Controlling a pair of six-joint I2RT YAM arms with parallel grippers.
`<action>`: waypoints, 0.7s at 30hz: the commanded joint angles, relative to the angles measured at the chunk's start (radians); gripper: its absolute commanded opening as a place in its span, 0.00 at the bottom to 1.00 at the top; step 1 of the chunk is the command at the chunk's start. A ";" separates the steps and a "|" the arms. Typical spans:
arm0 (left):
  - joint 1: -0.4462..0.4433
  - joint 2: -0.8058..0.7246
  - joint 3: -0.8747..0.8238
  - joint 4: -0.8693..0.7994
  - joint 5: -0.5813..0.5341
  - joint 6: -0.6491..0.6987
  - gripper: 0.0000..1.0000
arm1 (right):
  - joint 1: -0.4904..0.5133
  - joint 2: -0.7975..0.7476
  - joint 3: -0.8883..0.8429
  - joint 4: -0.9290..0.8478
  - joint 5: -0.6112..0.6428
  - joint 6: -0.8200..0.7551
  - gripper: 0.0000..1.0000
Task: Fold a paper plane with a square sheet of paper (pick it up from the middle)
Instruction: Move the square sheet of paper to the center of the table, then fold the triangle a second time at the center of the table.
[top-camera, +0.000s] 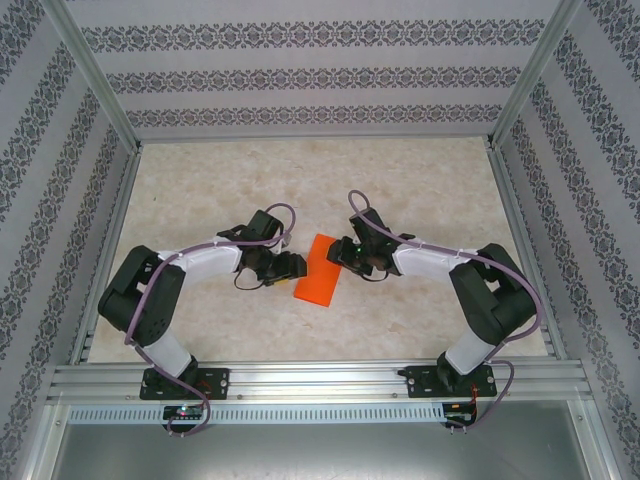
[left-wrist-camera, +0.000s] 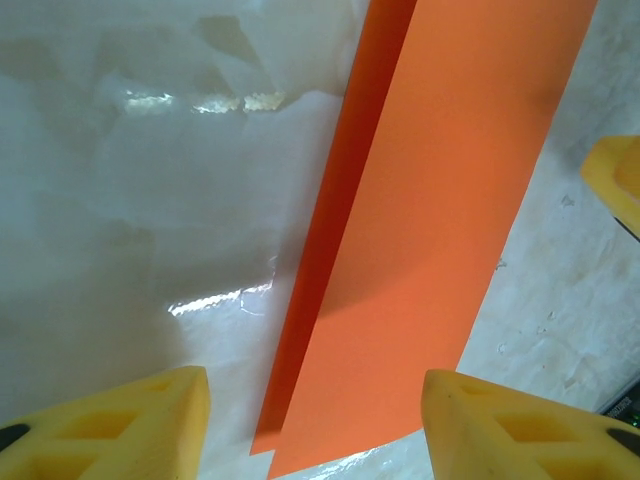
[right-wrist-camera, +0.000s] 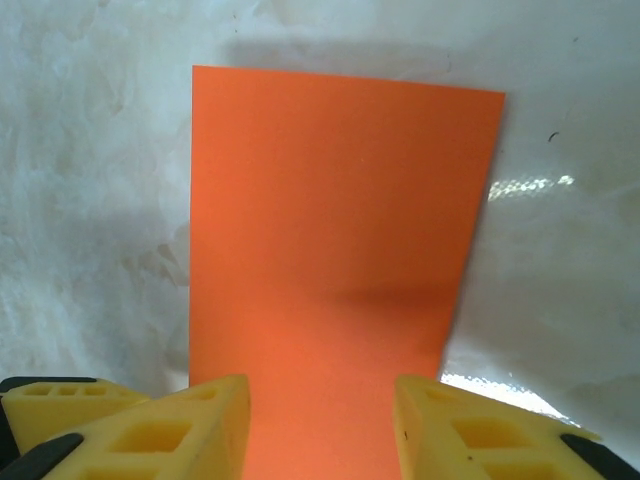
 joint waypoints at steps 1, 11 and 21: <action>0.006 0.031 0.021 0.055 0.053 0.015 0.60 | 0.012 0.005 -0.023 0.052 -0.006 0.028 0.42; 0.005 0.088 0.032 0.122 0.137 0.007 0.58 | 0.016 -0.015 -0.069 0.064 -0.001 0.035 0.42; 0.004 0.104 0.044 0.142 0.173 0.004 0.48 | 0.022 -0.024 -0.093 0.079 0.001 0.041 0.43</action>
